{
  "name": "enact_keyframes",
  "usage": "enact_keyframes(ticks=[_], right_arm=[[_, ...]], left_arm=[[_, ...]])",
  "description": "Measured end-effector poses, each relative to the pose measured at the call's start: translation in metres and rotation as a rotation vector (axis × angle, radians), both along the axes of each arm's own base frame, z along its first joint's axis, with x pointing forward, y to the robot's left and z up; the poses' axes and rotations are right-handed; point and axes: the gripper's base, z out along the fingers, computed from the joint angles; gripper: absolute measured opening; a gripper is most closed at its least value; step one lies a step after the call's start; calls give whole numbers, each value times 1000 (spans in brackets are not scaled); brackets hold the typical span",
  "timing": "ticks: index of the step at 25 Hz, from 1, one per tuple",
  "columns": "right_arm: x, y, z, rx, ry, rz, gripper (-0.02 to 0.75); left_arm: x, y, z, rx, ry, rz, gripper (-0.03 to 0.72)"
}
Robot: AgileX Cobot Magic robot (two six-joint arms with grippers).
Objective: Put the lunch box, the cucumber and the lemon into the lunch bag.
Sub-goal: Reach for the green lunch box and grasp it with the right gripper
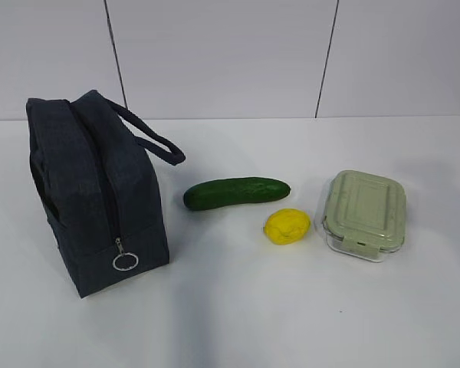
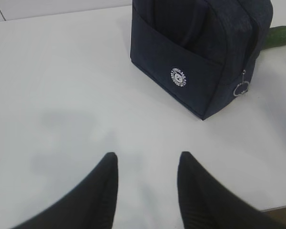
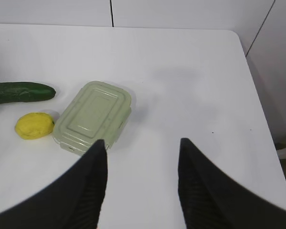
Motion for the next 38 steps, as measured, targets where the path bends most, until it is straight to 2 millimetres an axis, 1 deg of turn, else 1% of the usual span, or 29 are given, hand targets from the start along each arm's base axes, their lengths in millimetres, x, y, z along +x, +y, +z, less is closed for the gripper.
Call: enact_keyframes(ticks=[3, 8, 18, 29, 31, 33, 35, 38], right_arm=[[12, 1, 4, 4, 24, -3, 374], [22, 2, 6, 14, 44, -2, 374], [24, 3, 5, 25, 51, 1, 374], [24, 8, 3, 96, 79, 14, 374], [30, 9, 0, 107, 103, 14, 374], [40, 10, -3, 123, 137, 14, 383], [51, 13, -5, 151, 176, 17, 407], [71, 17, -9, 200, 240, 20, 468]], left_arm=[[0, 0, 0, 0, 0, 0, 305], [0, 0, 0, 0, 0, 0, 305], [0, 0, 0, 0, 0, 0, 305], [0, 0, 0, 0, 0, 0, 305], [0, 0, 0, 0, 0, 0, 305], [0, 0, 0, 0, 0, 0, 305], [0, 0, 0, 0, 0, 0, 305], [0, 0, 0, 0, 0, 0, 305]])
